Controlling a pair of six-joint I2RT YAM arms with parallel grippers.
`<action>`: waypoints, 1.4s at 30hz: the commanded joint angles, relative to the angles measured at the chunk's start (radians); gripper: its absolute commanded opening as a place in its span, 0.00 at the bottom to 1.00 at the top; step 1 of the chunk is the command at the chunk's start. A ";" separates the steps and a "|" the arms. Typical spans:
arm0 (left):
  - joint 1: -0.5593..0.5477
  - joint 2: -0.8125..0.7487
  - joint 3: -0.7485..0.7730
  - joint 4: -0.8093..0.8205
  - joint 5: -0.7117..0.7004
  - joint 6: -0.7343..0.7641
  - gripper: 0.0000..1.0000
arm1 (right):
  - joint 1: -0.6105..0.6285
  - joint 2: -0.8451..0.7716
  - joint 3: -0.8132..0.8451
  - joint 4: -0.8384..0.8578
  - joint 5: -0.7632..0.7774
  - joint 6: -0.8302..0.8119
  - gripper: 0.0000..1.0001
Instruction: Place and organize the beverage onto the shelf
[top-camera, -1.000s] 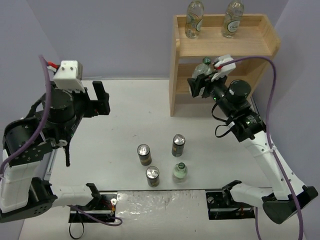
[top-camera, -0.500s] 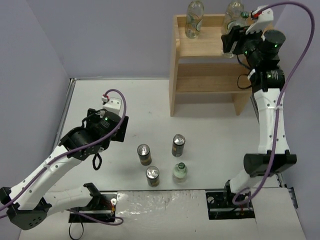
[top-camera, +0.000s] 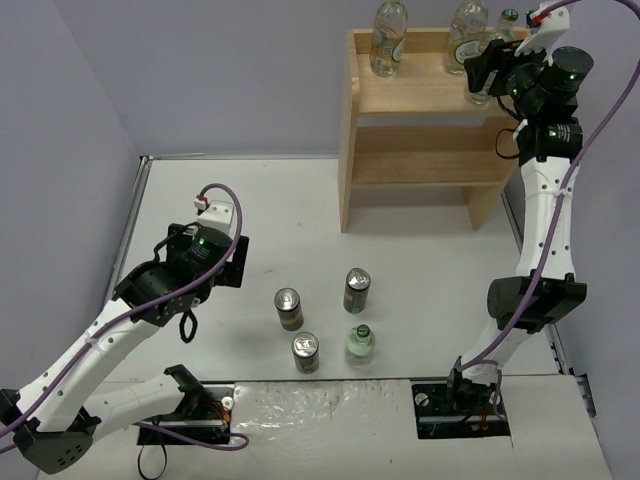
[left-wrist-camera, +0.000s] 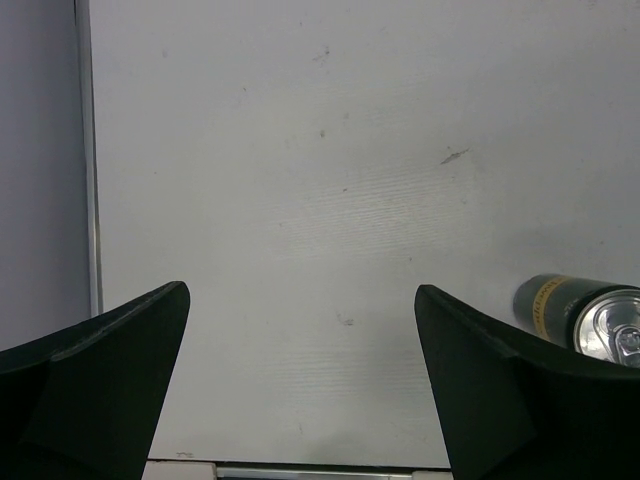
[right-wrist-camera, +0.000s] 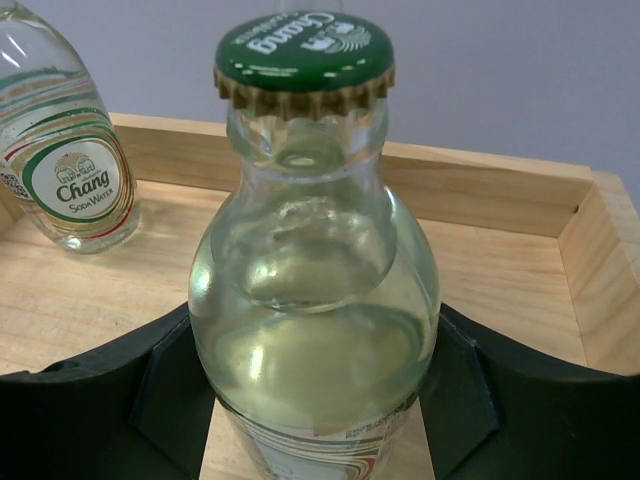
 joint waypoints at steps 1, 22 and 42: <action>0.012 -0.018 0.003 0.023 0.002 0.017 0.94 | 0.021 0.013 0.039 0.130 -0.047 -0.031 0.00; 0.032 -0.022 -0.031 0.052 0.066 0.041 0.94 | 0.032 0.065 -0.027 0.133 0.042 -0.017 0.30; 0.032 -0.019 -0.031 0.051 0.080 0.045 0.94 | 0.029 -0.016 -0.069 0.144 0.077 -0.007 1.00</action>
